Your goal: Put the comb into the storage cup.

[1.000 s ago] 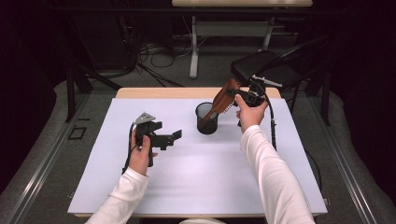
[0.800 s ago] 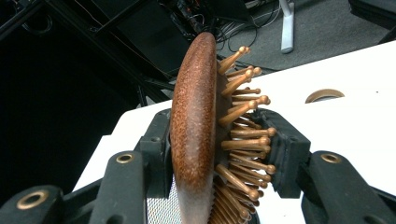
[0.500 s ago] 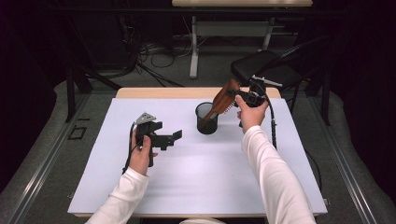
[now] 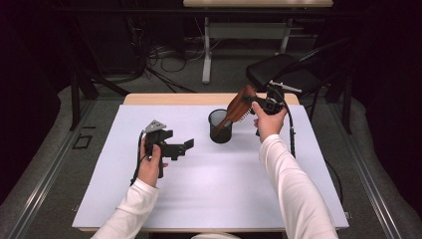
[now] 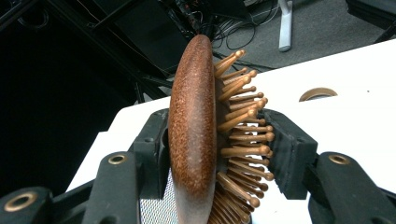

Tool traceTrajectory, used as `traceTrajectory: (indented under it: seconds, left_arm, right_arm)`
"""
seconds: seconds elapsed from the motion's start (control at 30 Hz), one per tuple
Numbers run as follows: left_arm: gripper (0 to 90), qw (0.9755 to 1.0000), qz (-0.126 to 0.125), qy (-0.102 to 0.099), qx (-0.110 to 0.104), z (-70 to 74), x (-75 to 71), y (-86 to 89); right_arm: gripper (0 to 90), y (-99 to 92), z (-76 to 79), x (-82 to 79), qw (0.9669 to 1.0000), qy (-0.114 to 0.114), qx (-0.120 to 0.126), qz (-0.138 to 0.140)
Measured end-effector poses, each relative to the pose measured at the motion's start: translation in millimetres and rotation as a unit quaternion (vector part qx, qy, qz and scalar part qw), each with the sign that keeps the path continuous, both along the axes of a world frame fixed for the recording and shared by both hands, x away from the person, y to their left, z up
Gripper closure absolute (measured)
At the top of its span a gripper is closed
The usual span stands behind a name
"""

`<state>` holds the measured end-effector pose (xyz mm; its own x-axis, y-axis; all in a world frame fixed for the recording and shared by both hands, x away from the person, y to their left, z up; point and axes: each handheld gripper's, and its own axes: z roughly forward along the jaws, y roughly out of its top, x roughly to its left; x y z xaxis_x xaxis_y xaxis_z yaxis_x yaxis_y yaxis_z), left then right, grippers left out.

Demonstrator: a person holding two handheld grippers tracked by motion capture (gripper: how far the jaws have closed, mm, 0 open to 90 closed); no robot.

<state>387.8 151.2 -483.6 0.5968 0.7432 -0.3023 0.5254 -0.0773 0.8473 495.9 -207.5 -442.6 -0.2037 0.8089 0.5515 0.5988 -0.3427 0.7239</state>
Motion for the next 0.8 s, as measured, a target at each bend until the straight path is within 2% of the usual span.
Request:
traceTrajectory:
  seconds: [0.3, 0.8]
  left_arm:
    - [0.4, 1.0, 0.0, 0.0, 0.0, -0.3, 0.3, 0.1]
    - [0.3, 1.0, 0.0, 0.0, 0.0, 0.0, 0.2, 0.5]
  right_arm:
    - [44.8, 0.5, 0.6, -0.8, 1.0, 0.001, -0.006, -0.001]
    - [35.1, 3.6, 2.0, -2.3, 0.9999, -0.005, -0.009, 0.002]
